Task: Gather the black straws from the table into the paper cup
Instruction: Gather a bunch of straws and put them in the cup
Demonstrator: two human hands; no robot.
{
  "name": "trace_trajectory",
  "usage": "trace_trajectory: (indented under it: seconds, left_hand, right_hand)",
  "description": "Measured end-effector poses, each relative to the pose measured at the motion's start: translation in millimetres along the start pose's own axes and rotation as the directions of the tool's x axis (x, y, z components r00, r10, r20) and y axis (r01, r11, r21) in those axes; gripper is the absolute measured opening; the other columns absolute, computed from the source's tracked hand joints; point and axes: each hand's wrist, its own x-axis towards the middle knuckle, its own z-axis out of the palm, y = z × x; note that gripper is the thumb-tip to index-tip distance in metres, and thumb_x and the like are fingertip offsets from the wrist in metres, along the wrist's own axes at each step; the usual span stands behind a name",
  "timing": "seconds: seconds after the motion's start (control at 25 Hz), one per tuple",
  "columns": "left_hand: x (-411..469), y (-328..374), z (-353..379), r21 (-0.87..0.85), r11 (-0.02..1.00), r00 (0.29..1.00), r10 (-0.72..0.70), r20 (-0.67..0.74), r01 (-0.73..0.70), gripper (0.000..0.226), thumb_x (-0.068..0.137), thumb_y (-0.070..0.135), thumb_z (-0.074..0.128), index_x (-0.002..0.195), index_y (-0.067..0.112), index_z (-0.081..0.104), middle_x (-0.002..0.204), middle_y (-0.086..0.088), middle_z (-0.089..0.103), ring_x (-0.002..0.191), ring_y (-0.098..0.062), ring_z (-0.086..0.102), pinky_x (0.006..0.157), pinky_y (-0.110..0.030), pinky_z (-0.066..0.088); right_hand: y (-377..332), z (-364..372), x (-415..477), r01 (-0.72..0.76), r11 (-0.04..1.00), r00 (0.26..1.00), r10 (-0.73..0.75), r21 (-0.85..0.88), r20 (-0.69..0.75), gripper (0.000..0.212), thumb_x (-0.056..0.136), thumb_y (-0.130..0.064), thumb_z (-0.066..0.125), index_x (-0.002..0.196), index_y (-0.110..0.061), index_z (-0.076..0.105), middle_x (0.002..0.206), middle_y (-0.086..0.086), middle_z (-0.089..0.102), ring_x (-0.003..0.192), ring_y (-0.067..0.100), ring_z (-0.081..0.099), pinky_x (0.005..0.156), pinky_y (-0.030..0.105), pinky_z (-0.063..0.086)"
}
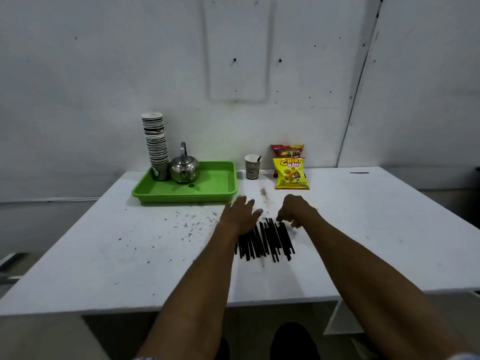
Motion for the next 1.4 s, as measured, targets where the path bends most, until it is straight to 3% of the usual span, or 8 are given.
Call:
trace_trajectory:
  seconds: [0.24,0.44,0.56,0.72,0.88,1.0,1.16,1.4]
  left_hand:
    - [-9.7,1.5,36.3,0.005,0.999,0.994,-0.054,0.100,0.054,0.061,0.101,0.052,0.023,0.154,0.020,0.020,0.164,-0.013,0.012,0.153,-0.024,0.006,0.122,-0.050,0.010]
    - [-16.6,-2.5,49.8,-0.003,0.998,0.996,-0.067,0.051,0.067,0.062,0.101,0.055,0.019,0.155,0.026,0.017,0.166,-0.007,0.007,0.154,-0.021,-0.001,0.124,-0.048,0.003]
    - [-17.7,-2.3,48.7,-0.016,0.998,0.997,-0.068,0.041,0.069,0.061,0.101,0.055,0.019,0.155,0.026,0.017,0.166,-0.007,0.006,0.154,-0.020,-0.002,0.124,-0.047,0.002]
    - [-19.6,-2.6,49.2,-0.014,0.998,0.997,-0.066,0.027,0.066,0.061,0.101,0.054,0.019,0.155,0.026,0.017,0.166,-0.007,0.007,0.154,-0.020,-0.002,0.124,-0.047,0.002]
    - [-20.4,-2.1,48.3,-0.017,0.998,0.997,-0.067,0.026,0.067,0.061,0.101,0.055,0.019,0.155,0.026,0.017,0.166,-0.007,0.008,0.154,-0.020,0.000,0.124,-0.046,0.001]
    - [-22.0,-1.7,47.7,-0.019,0.998,0.998,-0.065,0.025,0.065,0.061,0.101,0.055,0.019,0.155,0.027,0.017,0.166,-0.007,0.007,0.154,-0.020,0.000,0.125,-0.046,0.001]
    - [-21.7,-2.0,48.6,-0.021,0.998,0.998,-0.065,0.025,0.066,0.062,0.100,0.056,0.019,0.155,0.027,0.017,0.166,-0.007,0.007,0.154,-0.020,0.000,0.125,-0.047,0.001]
    - [-22.8,-1.9,49.5,-0.013,0.998,0.998,-0.061,-0.001,0.061,0.062,0.100,0.056,0.018,0.155,0.027,0.018,0.166,-0.007,0.009,0.154,-0.021,0.002,0.124,-0.047,0.003]
  right_hand:
    - [-2.6,17.2,2.4,0.003,1.000,1.000,-0.003,-0.001,0.005,0.042,0.069,-0.023,0.086,0.068,-0.012,0.046,0.070,0.008,0.053,0.083,0.032,0.072,0.077,0.043,0.062]
    - [-3.6,24.4,10.9,0.047,0.998,0.997,-0.049,-0.035,-0.054,0.032,0.072,-0.015,0.078,0.065,-0.012,0.047,0.067,0.009,0.056,0.070,0.029,0.066,0.065,0.034,0.059]
    - [-4.6,25.7,11.8,0.046,0.998,0.998,-0.047,-0.037,-0.046,0.028,0.072,-0.013,0.077,0.068,-0.011,0.050,0.079,0.015,0.068,0.072,0.030,0.074,0.067,0.037,0.063]
    - [-3.9,24.5,8.0,0.043,0.999,0.997,-0.044,-0.009,-0.062,0.030,0.069,-0.013,0.080,0.066,-0.010,0.050,0.076,0.014,0.066,0.071,0.031,0.071,0.069,0.041,0.063]
    - [-7.0,22.5,1.4,0.026,1.000,0.998,-0.027,-0.010,-0.064,0.032,0.068,-0.015,0.082,0.068,-0.012,0.050,0.093,0.015,0.070,0.084,0.031,0.073,0.076,0.041,0.062]
    - [-7.9,16.7,-4.2,0.002,1.000,0.999,-0.001,0.005,-0.038,0.032,0.069,-0.015,0.083,0.069,-0.011,0.051,0.085,0.012,0.068,0.075,0.029,0.071,0.072,0.034,0.060]
    - [-8.5,13.2,-11.0,-0.078,0.995,0.997,0.077,0.055,0.011,0.026,0.058,-0.006,0.087,0.072,-0.006,0.065,0.082,0.013,0.075,0.071,0.029,0.075,0.074,0.039,0.062]
    - [-10.7,19.7,-18.0,-0.045,0.994,0.996,0.052,0.097,-0.070,0.021,0.068,-0.001,0.075,0.066,-0.007,0.055,0.092,0.019,0.073,0.085,0.033,0.074,0.073,0.036,0.061]
